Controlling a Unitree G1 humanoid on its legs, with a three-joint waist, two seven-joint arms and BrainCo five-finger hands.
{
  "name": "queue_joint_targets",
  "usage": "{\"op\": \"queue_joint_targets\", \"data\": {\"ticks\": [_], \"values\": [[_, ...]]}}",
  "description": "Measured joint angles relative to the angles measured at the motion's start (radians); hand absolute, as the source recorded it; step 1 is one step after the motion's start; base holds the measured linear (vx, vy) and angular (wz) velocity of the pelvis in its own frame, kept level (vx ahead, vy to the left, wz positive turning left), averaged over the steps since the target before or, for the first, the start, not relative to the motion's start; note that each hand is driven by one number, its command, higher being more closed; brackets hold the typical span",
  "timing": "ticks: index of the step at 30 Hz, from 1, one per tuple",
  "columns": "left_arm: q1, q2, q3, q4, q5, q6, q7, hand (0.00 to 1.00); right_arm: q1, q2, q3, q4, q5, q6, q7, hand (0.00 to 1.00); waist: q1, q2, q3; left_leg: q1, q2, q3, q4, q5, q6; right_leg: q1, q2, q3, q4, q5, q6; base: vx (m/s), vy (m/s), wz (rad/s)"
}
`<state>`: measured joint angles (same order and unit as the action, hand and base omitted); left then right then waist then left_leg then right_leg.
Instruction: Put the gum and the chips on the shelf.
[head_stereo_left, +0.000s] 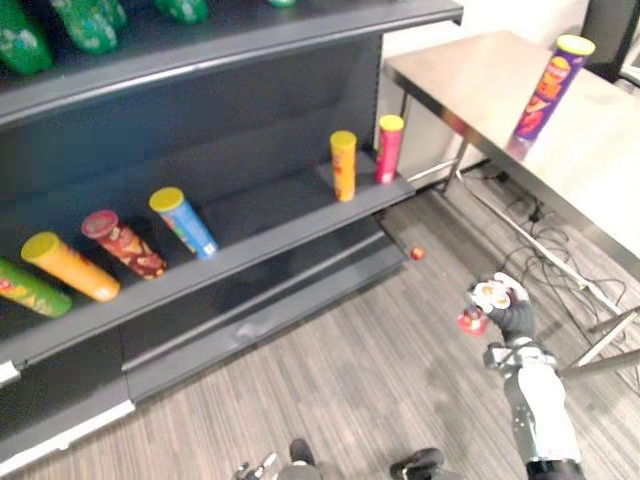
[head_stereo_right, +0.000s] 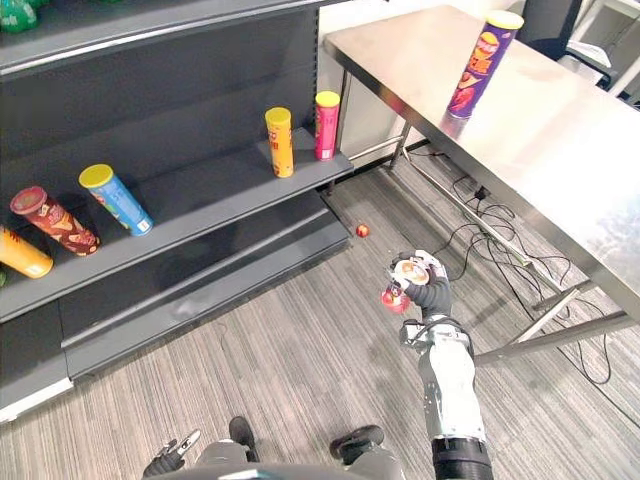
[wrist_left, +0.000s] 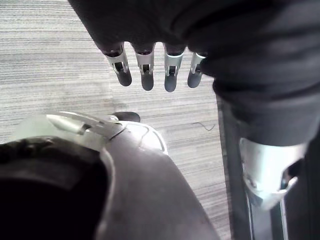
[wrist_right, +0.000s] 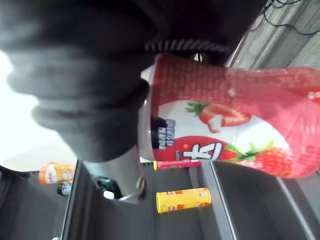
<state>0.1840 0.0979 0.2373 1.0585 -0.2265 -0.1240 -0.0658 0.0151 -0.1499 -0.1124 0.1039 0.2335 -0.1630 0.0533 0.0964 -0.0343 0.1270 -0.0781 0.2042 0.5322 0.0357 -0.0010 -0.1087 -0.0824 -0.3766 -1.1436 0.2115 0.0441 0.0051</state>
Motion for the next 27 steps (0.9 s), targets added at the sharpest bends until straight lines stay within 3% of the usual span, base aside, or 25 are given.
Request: {"op": "queue_joint_targets", "data": {"ticks": [5,7,8,9,10,11,12,14,16,18,19,20,22,24,27], "values": [[0.001,-0.001,-0.033,-0.042,-0.077,0.0,-0.009,0.0,-0.013,-0.009,0.066,0.029,0.002,0.0,0.002,1.0,0.039,0.009,0.012,-0.081,0.034,-0.072,0.209,-0.108,0.023,0.048,-0.017,-0.015,0.026,0.006,0.008,0.05,0.085,0.31],[0.006,-0.002,-0.039,-0.043,-0.086,-0.003,-0.017,0.0,-0.019,-0.01,0.097,0.029,0.002,0.0,0.01,1.0,0.05,0.012,0.016,-0.103,0.033,-0.114,0.284,-0.173,0.034,0.069,-0.066,0.008,0.097,0.025,0.02,0.04,0.241,0.62],[0.018,-0.002,-0.042,-0.042,-0.086,-0.003,-0.017,0.0,-0.023,-0.012,0.122,0.029,0.001,0.0,0.022,1.0,0.046,0.02,0.022,-0.106,0.014,-0.146,0.296,-0.193,0.058,0.059,-0.121,0.098,0.183,0.08,-0.019,0.03,0.349,0.72],[0.022,-0.002,-0.048,-0.042,-0.087,-0.003,-0.016,0.0,-0.023,-0.013,0.128,0.029,0.001,0.0,0.023,1.0,0.045,0.025,0.025,-0.107,-0.002,-0.166,0.296,-0.198,0.068,0.031,-0.137,0.189,0.222,0.117,-0.074,0.01,0.321,0.81],[0.026,-0.002,-0.061,-0.042,-0.087,-0.003,-0.014,0.0,-0.021,-0.015,0.133,0.028,0.001,0.0,0.025,1.0,0.039,0.037,0.031,-0.102,-0.011,-0.202,0.296,-0.202,0.083,-0.031,-0.134,0.366,0.278,0.149,-0.12,0.05,0.297,0.85],[0.024,0.008,-0.078,-0.042,-0.087,-0.003,-0.011,0.0,-0.016,-0.008,0.141,0.027,0.001,0.0,0.034,1.0,0.034,0.045,0.042,-0.108,-0.018,-0.259,0.289,-0.202,0.098,-0.084,-0.059,0.605,0.297,0.085,-0.044,0.08,0.188,1.31],[0.023,0.028,-0.081,-0.038,-0.087,-0.003,-0.005,0.0,-0.006,-0.007,0.153,0.018,0.001,0.0,0.053,1.0,0.017,0.034,0.047,-0.106,-0.043,-0.312,0.263,-0.19,0.116,-0.1,0.015,0.738,0.287,-0.018,0.0,0.11,0.146,1.34],[0.023,0.041,-0.08,-0.023,-0.083,-0.003,-0.001,0.0,0.012,-0.007,0.162,-0.012,0.002,0.0,0.066,1.0,-0.003,0.018,0.051,-0.091,-0.086,-0.364,0.23,-0.178,0.13,-0.104,0.067,0.79,0.252,-0.067,0.011,0.15,0.098,1.27],[0.016,0.04,-0.08,0.001,-0.063,-0.002,0.002,0.0,0.037,-0.007,0.158,-0.044,0.002,-0.003,0.084,1.0,-0.02,0.015,0.057,-0.058,-0.14,-0.445,0.206,-0.172,0.138,-0.109,0.12,0.828,0.158,-0.079,0.03,0.21,0.054,1.3],[0.005,0.045,-0.08,-0.001,-0.062,-0.004,0.003,0.0,0.051,-0.006,0.158,-0.044,0.002,-0.002,0.092,1.0,-0.024,0.015,0.06,-0.047,-0.151,-0.505,0.206,-0.167,0.13,-0.111,0.156,0.873,0.084,-0.066,0.05,0.34,-0.12,1.66],[0.001,0.056,-0.072,0.003,-0.054,-0.003,0.001,0.0,0.047,0.0,0.155,-0.051,0.003,-0.002,0.107,1.0,-0.013,-0.03,0.058,-0.016,-0.181,-0.581,0.214,-0.178,0.084,-0.088,0.166,0.928,-0.04,0.016,0.11,0.55,-0.411,1.93],[-0.001,0.05,-0.059,0.011,-0.054,0.0,0.001,0.0,0.041,0.002,0.152,-0.048,0.004,-0.001,0.109,1.0,-0.004,-0.036,0.057,-0.005,-0.173,-0.594,0.22,-0.192,0.061,-0.063,0.174,0.915,-0.056,-0.016,0.11,0.49,-0.439,1.41],[0.002,0.014,-0.041,0.018,-0.064,0.003,-0.003,0.0,0.013,0.0,0.149,-0.051,0.006,-0.003,0.109,1.0,-0.009,0.008,0.058,-0.004,-0.126,-0.596,0.207,-0.197,0.039,-0.056,0.219,0.9,-0.074,-0.017,0.106,0.15,-0.251,0.01],[0.006,0.003,-0.032,0.019,-0.067,0.002,-0.006,0.0,0.022,0.0,0.136,-0.051,0.011,-0.002,0.108,1.0,-0.016,0.021,0.053,0.003,-0.097,-0.603,0.181,-0.186,0.018,-0.039,0.245,0.878,-0.084,-0.026,0.094,0.07,-0.186,0.13],[0.006,0.006,0.007,0.017,-0.066,0.003,-0.019,0.0,0.076,0.003,0.128,-0.056,0.025,-0.002,0.112,1.0,-0.037,-0.003,0.033,0.026,-0.058,-0.627,0.128,-0.172,-0.013,0.003,0.288,0.831,-0.148,-0.041,0.068,0.05,-0.168,0.32]]}}
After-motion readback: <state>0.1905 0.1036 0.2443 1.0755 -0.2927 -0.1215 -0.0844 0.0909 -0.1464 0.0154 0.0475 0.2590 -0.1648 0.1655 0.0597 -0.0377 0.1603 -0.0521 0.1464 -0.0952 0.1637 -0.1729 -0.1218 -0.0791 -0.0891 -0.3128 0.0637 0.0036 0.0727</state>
